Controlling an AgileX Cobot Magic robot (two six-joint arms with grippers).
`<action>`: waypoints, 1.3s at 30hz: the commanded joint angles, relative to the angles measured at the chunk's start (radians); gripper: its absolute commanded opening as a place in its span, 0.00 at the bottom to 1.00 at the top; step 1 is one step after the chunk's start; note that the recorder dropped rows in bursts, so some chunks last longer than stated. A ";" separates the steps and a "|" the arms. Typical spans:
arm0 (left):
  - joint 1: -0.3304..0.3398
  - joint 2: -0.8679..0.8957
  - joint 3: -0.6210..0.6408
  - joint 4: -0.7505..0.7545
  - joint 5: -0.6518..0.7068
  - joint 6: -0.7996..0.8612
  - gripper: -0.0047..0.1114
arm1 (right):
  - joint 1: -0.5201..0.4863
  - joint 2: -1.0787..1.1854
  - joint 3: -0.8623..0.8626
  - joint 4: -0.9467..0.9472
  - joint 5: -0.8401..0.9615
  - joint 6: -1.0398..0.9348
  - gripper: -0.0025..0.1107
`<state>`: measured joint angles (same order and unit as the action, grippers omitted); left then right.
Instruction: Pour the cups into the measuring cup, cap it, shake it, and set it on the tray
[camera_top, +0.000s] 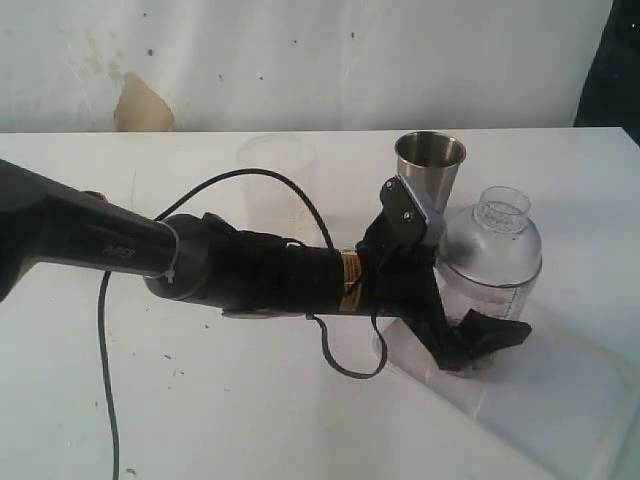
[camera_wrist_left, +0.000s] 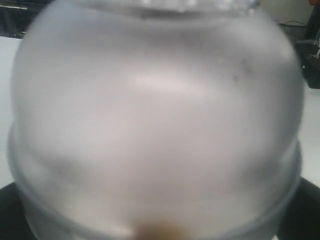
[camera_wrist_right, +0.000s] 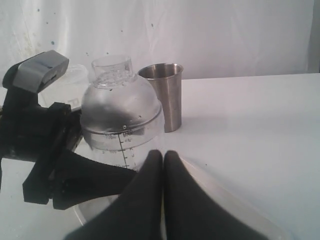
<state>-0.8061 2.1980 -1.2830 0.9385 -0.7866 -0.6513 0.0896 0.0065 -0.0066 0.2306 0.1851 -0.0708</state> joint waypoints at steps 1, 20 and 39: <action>0.006 -0.026 -0.003 0.055 0.042 -0.080 0.95 | 0.002 -0.007 0.007 -0.003 -0.007 -0.004 0.02; 0.006 -0.181 0.121 0.156 0.286 -0.249 0.95 | 0.002 -0.007 0.007 -0.003 -0.007 -0.004 0.02; 0.020 -0.433 0.322 0.044 0.843 -0.361 0.05 | 0.002 -0.007 0.007 -0.003 -0.007 -0.004 0.02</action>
<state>-0.7962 1.8055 -0.9960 1.0288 0.0000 -0.9898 0.0896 0.0065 -0.0066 0.2306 0.1851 -0.0708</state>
